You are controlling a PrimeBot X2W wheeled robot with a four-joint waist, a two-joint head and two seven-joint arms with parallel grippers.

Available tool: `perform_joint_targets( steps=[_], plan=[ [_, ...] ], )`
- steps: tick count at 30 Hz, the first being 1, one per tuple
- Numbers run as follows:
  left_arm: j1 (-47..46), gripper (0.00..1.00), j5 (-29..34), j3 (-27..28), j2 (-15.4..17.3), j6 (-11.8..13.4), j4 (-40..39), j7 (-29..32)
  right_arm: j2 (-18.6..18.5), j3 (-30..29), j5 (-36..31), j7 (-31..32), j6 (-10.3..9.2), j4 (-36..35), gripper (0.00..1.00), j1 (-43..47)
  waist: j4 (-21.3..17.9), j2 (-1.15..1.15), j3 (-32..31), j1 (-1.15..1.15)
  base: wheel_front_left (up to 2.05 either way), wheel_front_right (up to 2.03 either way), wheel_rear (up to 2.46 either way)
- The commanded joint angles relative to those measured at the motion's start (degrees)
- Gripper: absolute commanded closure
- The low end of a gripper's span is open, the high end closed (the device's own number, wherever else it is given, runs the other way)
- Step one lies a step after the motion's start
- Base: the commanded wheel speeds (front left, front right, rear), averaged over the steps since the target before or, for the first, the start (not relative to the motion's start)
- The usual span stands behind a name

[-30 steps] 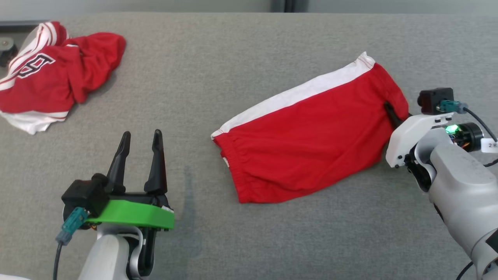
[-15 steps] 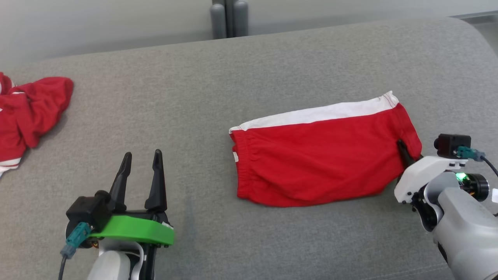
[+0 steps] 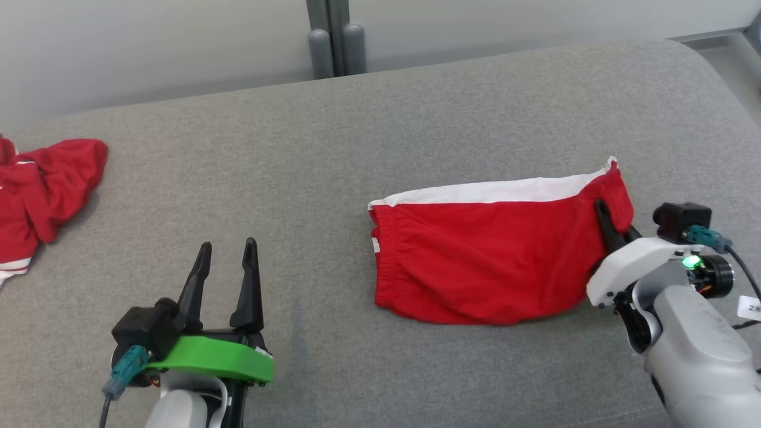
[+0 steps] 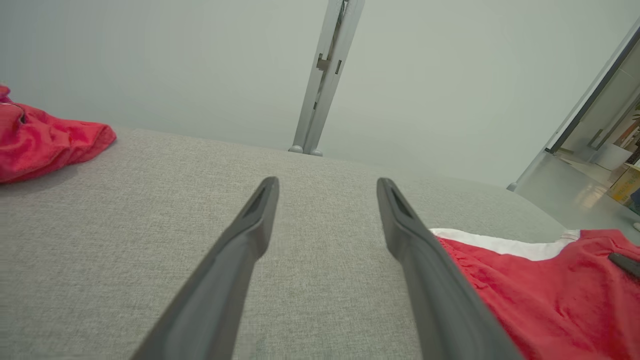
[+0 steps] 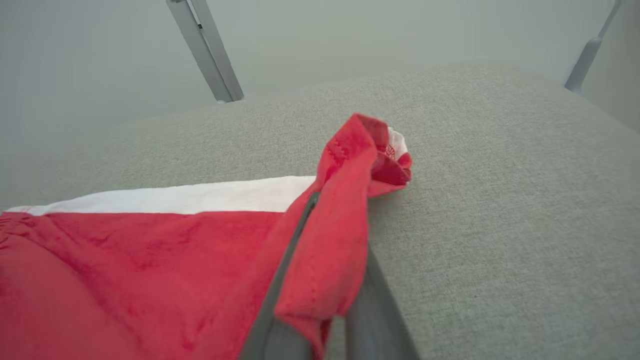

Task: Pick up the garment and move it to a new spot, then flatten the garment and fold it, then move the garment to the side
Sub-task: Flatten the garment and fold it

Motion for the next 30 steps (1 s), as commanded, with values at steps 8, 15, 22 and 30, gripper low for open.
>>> perform_joint_targets(
  steps=[8,15,22,30],
  plan=[
    [1.7,0.0,-0.9,0.2,-0.8,-0.1,-0.4,0.0,6.2,5.7,-6.0,1.1,-0.06,-7.4,1.0,-2.0,3.4,0.0,-1.0,0.0,0.0,0.0,0.0],
    [1.7,0.0,-1.2,0.7,-1.1,0.1,-0.7,0.0,8.2,13.4,-6.2,4.3,-0.06,-12.6,1.0,-0.7,5.0,0.0,-0.7,0.0,0.0,0.0,0.0],
    [1.4,0.0,-1.0,1.3,-1.3,0.0,-1.0,0.0,7.3,20.6,-7.6,8.0,-0.06,-13.2,1.0,2.1,5.6,0.0,-0.1,0.0,0.0,0.0,0.0],
    [1.5,0.0,-0.9,1.8,-1.3,0.0,-1.1,0.0,5.9,24.8,-8.1,10.0,-0.06,-15.1,1.0,3.7,4.8,0.0,0.4,0.0,0.0,0.0,0.0]
  ],
)
